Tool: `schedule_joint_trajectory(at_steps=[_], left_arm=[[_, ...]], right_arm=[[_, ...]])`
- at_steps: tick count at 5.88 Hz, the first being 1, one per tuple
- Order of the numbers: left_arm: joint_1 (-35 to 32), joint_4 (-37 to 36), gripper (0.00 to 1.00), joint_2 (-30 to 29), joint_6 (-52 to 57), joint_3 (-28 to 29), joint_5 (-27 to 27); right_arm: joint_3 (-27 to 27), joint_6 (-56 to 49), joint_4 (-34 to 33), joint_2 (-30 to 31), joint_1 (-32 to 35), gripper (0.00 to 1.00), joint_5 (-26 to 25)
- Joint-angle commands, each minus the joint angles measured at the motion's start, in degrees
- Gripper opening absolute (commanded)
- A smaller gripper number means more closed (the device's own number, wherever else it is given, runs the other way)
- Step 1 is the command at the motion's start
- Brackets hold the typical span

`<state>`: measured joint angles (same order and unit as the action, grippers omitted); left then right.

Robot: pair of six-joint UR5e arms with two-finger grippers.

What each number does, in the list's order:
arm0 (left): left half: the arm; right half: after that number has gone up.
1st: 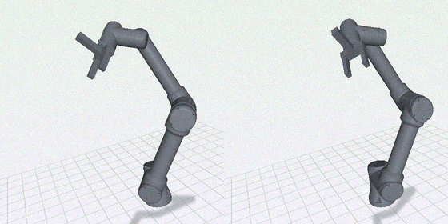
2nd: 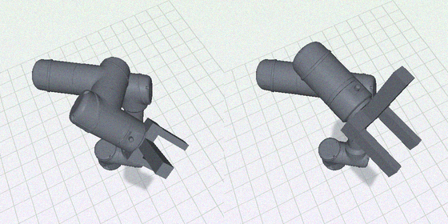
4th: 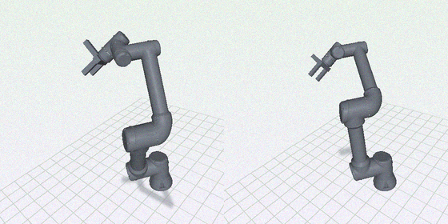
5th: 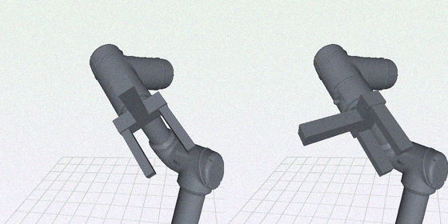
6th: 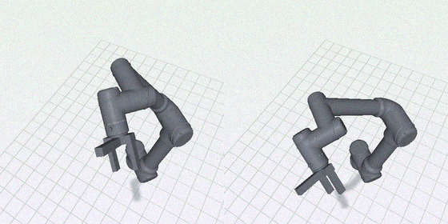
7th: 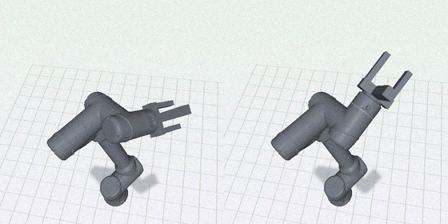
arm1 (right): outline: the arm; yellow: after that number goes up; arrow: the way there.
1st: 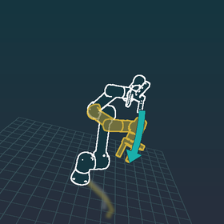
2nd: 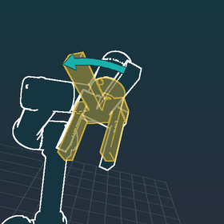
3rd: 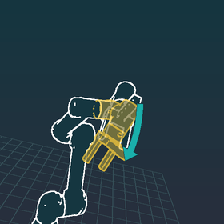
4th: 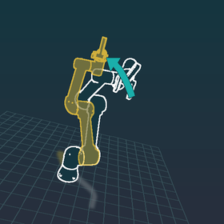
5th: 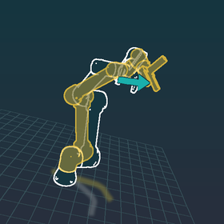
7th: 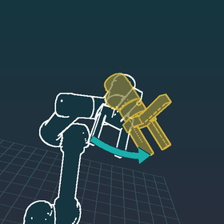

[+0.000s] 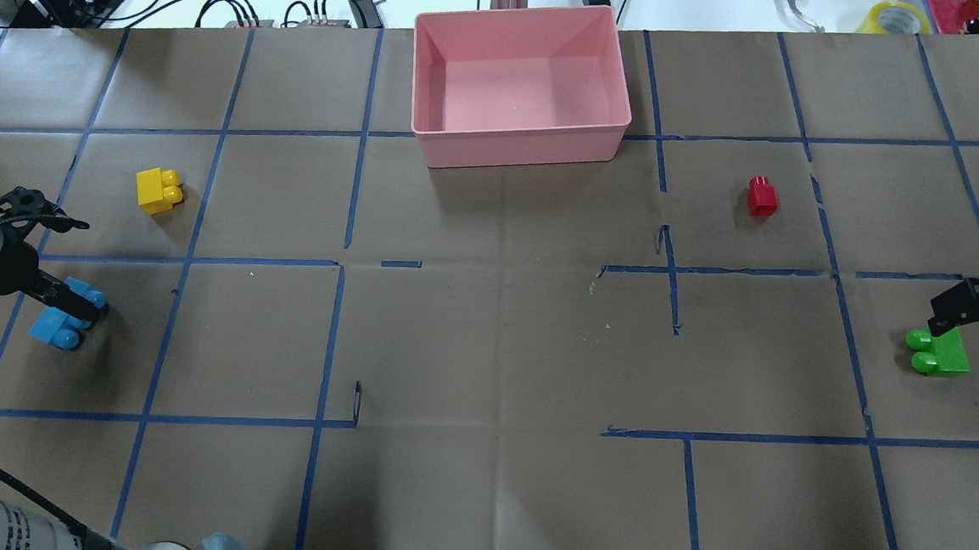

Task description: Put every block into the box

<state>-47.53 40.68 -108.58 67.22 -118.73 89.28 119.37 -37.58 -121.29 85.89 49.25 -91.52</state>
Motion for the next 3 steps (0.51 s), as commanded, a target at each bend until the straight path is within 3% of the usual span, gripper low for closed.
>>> schedule_joint_trajectory(at_steps=[1,3], left_arm=[[0.42,-0.87,1.00,-0.84,-0.08,-1.06,-0.77],[0.42,-0.78,0.94,-1.02,0.36,-1.06,-0.86]], right_arm=[[3.67,0.23,-8.04,-2.21,-1.70,0.99,-0.50],[4.21,-2.21,-12.74,-5.46,-1.61,1.00,-0.42]])
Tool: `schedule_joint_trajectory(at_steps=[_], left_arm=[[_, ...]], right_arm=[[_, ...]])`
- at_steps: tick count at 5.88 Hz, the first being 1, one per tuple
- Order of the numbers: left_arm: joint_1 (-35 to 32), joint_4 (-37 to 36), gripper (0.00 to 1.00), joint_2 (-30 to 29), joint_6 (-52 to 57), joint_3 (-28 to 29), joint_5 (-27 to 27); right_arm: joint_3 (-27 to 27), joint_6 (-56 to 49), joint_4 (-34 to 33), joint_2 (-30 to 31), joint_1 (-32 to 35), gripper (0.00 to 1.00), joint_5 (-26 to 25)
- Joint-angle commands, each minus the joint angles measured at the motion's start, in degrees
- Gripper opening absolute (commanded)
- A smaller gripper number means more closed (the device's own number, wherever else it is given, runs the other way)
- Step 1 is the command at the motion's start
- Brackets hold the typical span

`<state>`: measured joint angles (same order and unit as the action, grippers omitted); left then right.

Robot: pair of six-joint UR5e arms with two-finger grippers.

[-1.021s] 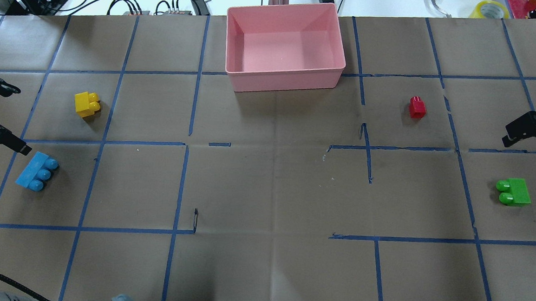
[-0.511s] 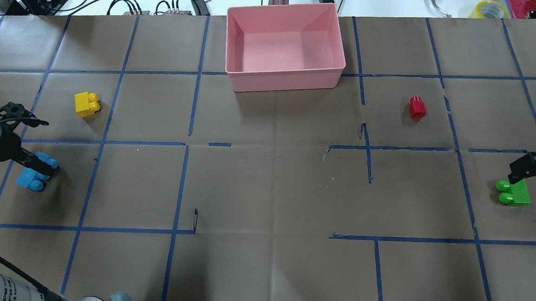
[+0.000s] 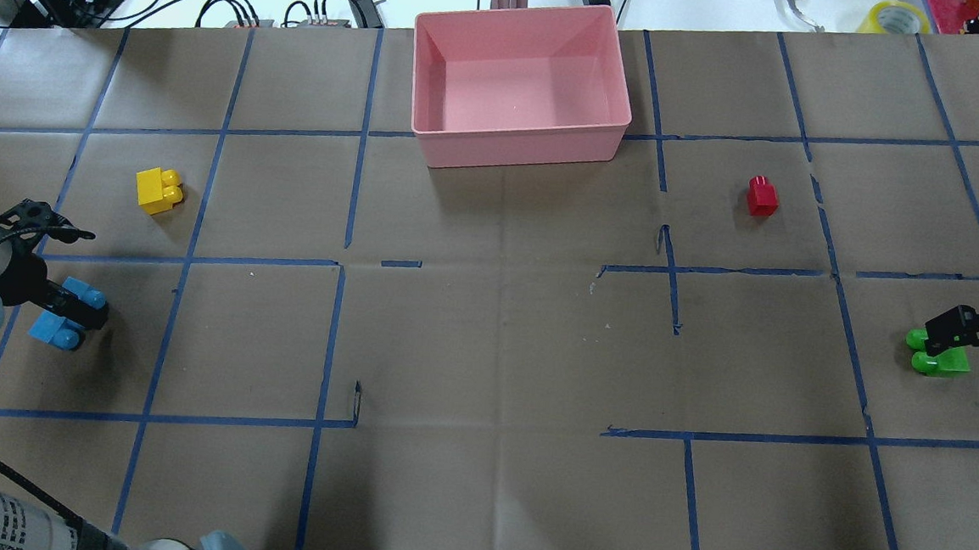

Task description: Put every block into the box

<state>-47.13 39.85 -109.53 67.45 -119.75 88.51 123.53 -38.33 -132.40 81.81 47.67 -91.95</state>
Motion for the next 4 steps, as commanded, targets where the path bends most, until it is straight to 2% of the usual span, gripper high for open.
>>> schedule_joint_trajectory(at_steps=[1,4], left_arm=[[0.02,-0.04,0.78,0.02,0.14,0.13,-0.09],[-0.16,0.05,0.28,0.72,0.41,0.66,0.26]], right_arm=[[-0.04,-1.49,-1.72,-2.00,-0.03,1.00,0.10],[-2.76,-1.66,-2.25,-5.16,0.05,1.00,0.45]])
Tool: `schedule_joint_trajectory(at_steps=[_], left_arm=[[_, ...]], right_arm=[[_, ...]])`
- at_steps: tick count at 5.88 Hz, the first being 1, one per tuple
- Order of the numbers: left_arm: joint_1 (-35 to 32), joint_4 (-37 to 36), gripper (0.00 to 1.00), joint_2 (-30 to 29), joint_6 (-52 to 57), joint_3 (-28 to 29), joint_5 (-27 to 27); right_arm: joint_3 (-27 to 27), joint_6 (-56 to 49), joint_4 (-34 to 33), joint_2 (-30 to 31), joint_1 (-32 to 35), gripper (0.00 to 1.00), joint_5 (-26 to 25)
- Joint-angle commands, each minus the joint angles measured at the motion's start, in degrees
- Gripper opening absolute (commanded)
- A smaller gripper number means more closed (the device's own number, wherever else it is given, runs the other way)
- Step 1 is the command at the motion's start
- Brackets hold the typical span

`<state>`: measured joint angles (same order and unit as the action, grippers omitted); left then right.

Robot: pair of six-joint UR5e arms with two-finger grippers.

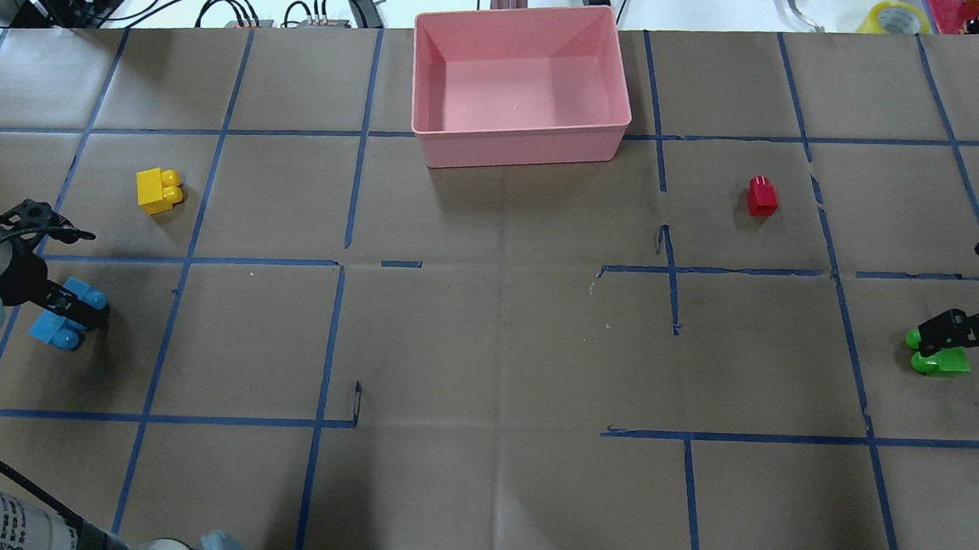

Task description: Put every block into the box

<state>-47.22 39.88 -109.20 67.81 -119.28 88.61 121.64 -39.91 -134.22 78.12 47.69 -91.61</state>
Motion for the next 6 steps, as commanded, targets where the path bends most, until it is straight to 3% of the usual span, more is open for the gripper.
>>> schedule_joint_trajectory(at_steps=[1,2,4,5,6], left_arm=[[-0.67,0.02,0.19,0.92,-0.05,1.32,0.08],[-2.33,4.03,0.15,1.97,-0.14,7.08,0.16],[-7.68,27.25,0.14,3.12,-3.71,27.07,0.25],[-10.49,34.06,0.14,2.08,-10.01,34.13,0.17],[-14.87,34.30,0.14,0.67,-17.73,37.51,0.16]], right_arm=[[-0.88,-1.73,-0.86,-2.70,0.12,1.00,0.29],[-0.97,-2.53,-0.69,-3.23,0.12,1.00,0.37],[-0.27,-2.54,-0.24,-3.24,0.56,0.99,0.46],[-0.09,-2.54,-0.60,-3.59,0.56,1.00,0.46],[0.00,-2.62,-0.77,-4.11,0.56,0.99,0.38]])
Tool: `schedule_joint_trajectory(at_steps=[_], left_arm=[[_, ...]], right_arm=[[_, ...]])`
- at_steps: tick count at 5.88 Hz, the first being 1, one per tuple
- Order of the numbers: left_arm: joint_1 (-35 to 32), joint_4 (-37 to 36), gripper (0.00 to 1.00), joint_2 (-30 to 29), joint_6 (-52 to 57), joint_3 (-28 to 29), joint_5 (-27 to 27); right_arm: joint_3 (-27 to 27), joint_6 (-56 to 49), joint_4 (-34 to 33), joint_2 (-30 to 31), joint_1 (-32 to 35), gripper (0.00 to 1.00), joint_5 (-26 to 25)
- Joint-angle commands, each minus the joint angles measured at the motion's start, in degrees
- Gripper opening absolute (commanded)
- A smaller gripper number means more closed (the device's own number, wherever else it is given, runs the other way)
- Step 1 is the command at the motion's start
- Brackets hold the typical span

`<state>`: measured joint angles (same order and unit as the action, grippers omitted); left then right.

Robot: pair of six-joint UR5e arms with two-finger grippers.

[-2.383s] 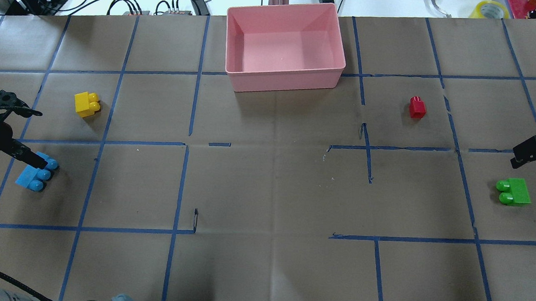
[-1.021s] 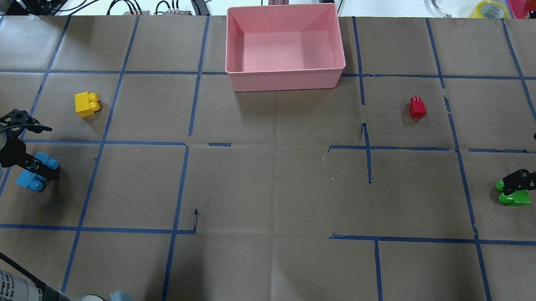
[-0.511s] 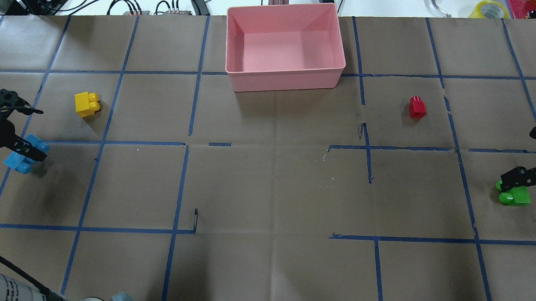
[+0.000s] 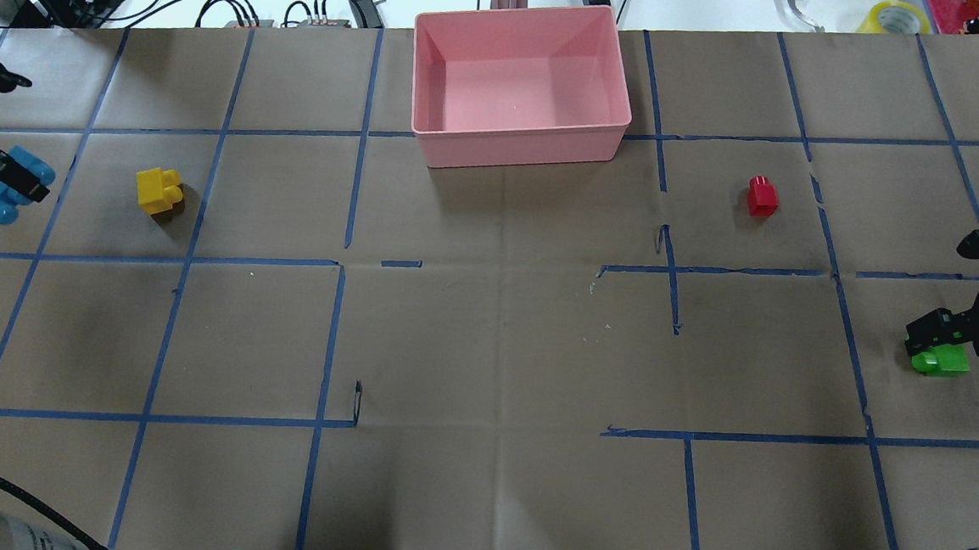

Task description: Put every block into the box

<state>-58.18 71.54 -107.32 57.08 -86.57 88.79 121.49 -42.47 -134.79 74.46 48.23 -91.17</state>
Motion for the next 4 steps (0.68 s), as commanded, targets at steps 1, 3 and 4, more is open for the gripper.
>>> schedule_joint_trajectory(at_steps=[1,3,4], left_arm=[[-8.57,1.94,0.14,-3.23,-18.21,6.83,-0.46],[-19.02,2.55,0.14,-10.50,-38.53,17.60,-1.43],[-23.86,3.16,0.14,-14.81,-47.15,23.23,-2.73]], right_arm=[[-0.03,-0.07,-0.30,-0.80,0.02,0.99,-0.15],[-0.29,-0.07,-0.30,-0.90,0.02,0.95,-0.15],[0.06,-0.07,0.22,-0.90,0.02,0.81,-0.67]])
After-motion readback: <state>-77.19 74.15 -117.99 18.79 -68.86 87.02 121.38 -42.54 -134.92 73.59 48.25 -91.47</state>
